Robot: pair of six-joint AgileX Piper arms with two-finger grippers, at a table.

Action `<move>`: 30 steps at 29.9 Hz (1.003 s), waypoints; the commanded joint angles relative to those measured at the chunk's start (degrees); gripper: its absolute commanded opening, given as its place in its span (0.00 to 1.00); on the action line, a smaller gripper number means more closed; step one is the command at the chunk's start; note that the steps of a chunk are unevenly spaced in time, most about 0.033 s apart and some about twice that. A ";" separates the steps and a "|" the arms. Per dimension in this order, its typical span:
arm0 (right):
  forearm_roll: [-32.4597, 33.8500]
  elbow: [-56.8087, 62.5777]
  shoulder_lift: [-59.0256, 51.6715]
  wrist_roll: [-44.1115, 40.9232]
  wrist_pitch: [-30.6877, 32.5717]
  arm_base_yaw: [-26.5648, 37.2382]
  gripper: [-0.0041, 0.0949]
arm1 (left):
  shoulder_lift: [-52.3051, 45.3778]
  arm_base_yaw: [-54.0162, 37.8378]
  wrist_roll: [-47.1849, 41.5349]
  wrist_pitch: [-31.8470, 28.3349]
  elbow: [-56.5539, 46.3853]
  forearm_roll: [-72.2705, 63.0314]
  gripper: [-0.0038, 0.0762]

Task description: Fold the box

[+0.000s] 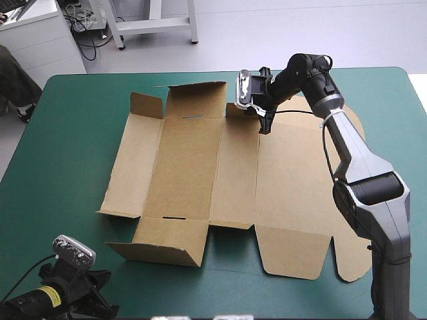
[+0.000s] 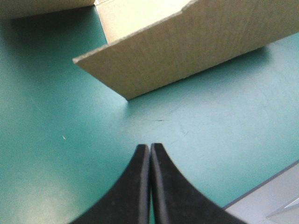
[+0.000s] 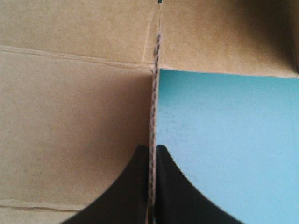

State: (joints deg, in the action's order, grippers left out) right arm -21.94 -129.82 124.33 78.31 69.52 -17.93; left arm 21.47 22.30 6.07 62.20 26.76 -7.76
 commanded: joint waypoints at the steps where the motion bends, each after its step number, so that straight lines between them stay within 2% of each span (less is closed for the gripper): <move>1: -2.61 -1.99 -3.96 0.92 -0.58 -0.39 0.02 | 0.38 0.14 -0.25 -2.33 1.36 -0.67 0.01; 5: -4.33 -1.88 -3.86 0.92 -0.28 -0.39 0.02 | 0.38 0.14 -0.25 -3.69 2.76 -0.55 0.01; 16: -6.61 -1.88 -3.86 1.48 1.82 -1.77 0.02 | 0.38 0.14 -0.25 -9.22 17.47 3.16 0.01; 27: -7.95 -1.88 -3.86 4.56 -0.66 -4.76 0.02 | 0.38 0.14 -0.25 -8.98 18.07 5.85 0.01; 30: -8.08 -1.88 -3.86 3.09 -0.53 -4.76 0.07 | 0.38 0.14 -0.25 -8.98 18.07 5.85 0.01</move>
State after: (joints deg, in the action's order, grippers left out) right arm -27.24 -129.83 124.33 81.99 70.97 -22.72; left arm 21.29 22.30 6.07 56.84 42.97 -1.77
